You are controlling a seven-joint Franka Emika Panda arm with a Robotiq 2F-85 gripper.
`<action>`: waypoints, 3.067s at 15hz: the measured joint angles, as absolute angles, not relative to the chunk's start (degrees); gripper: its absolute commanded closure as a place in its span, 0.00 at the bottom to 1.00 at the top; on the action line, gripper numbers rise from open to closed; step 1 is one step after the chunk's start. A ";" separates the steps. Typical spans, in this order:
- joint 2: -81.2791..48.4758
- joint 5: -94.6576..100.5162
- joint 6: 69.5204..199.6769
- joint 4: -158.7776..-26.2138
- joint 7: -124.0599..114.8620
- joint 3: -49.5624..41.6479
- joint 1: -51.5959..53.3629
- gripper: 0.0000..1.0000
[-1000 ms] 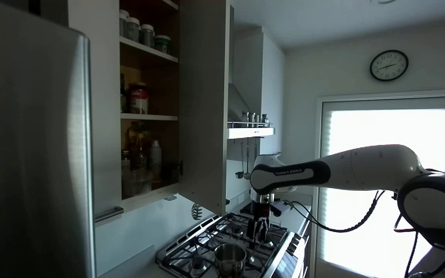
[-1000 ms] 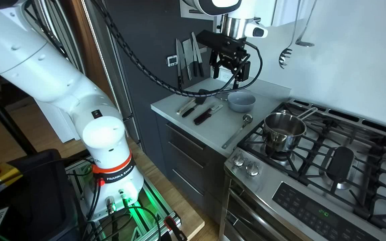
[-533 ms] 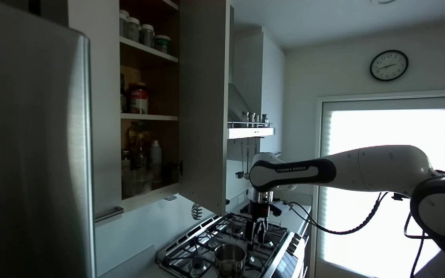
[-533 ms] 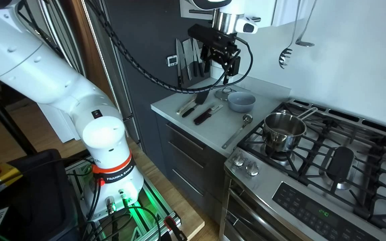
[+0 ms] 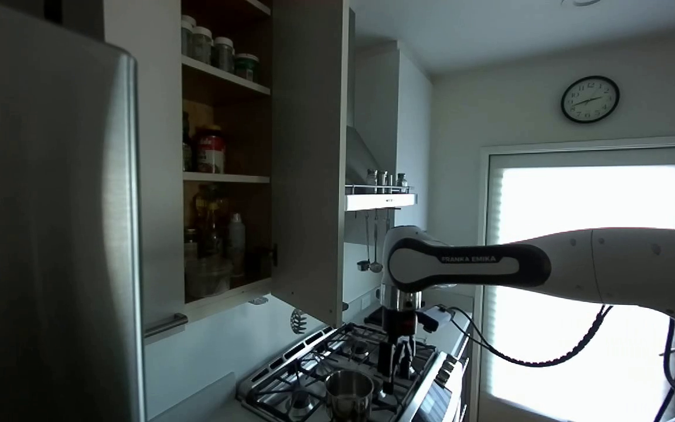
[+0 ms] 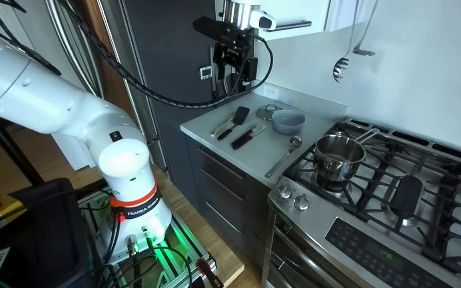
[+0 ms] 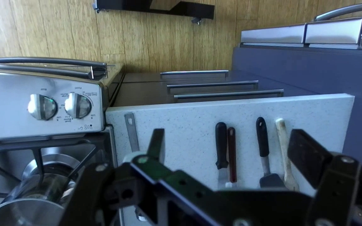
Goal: Remove the clear bowl from the upper cabinet and put it on the counter then close the cabinet door
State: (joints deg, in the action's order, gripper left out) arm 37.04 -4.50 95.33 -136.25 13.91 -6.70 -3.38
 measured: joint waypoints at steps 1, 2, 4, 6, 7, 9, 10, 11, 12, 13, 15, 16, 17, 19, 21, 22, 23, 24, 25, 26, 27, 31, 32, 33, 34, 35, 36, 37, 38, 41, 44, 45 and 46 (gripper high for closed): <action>38.05 -4.82 95.11 -136.69 12.33 -5.83 -3.34 0.00; 38.48 -4.82 95.09 -136.77 11.99 -5.41 -3.20 0.00; 38.54 -4.80 95.10 -136.64 12.00 -5.49 -3.17 0.00; 38.25 -4.79 95.11 -136.59 12.05 -5.80 -3.17 0.00; 38.15 -4.79 95.11 -136.59 12.06 -5.84 -3.17 0.00; 38.08 -4.79 95.11 -136.58 12.06 -5.85 -3.17 0.00; 38.07 -4.79 95.11 -136.57 12.06 -5.85 -3.17 0.00; 38.08 -4.79 95.11 -136.56 12.06 -5.85 -3.17 0.00; 38.07 -4.79 95.11 -136.56 12.06 -5.85 -3.17 0.00; 38.07 -4.79 95.11 -136.56 12.06 -5.85 -3.17 0.00; 38.07 -4.79 95.11 -136.56 12.06 -5.85 -3.17 0.00; 38.07 -4.79 95.11 -136.49 11.75 -5.84 -3.17 0.00; 38.07 -4.79 95.21 -136.38 11.01 -5.65 -3.17 0.00; 38.10 -4.79 96.22 -136.14 7.75 -4.31 -3.17 0.00; 38.10 -4.87 98.13 -135.80 3.20 -1.91 -3.11 0.00; 38.10 -4.88 99.09 -135.58 0.56 -0.52 -3.09 0.00; 38.10 -4.88 100.07 -135.33 -2.22 0.87 -3.07 0.00; 38.10 -4.88 100.89 -135.04 -5.23 2.27 -3.06 0.00; 38.10 -4.88 101.58 -134.76 -8.06 3.58 -3.04 0.00; 38.06 -4.90 101.80 -134.32 -11.50 5.01 -3.04 0.00; 38.00 -4.92 101.80 -133.75 -14.57 6.32 -3.00 0.00; 36.99 -5.92 99.42 -130.18 -27.87 10.82 -3.08 0.00; 36.48 -5.55 98.78 -129.11 -31.59 11.97 -3.41 0.00; 35.90 -5.24 98.54 -128.29 -34.69 12.99 -3.82 0.00; 35.12 -4.70 98.50 -127.44 -37.46 13.94 -4.23 0.00; 34.23 -4.10 98.50 -126.65 -39.40 14.63 -4.41 0.00; 33.34 -3.61 98.50 -125.96 -40.56 15.03 -4.44 0.00; 32.64 -3.35 98.50 -125.52 -41.20 15.19 -4.45 0.00; 32.13 -3.22 98.50 -125.17 -41.48 15.21 -4.45 0.00; 31.63 -3.18 98.52 -124.77 -41.57 15.09 -4.38 0.00; 31.45 -5.43 101.03 -124.35 -43.64 14.64 -3.75 0.00; 31.30 -6.59 103.02 -124.16 -45.59 14.63 -3.70 0.00; 31.05 -7.42 105.27 -123.90 -47.79 14.71 -3.68 0.00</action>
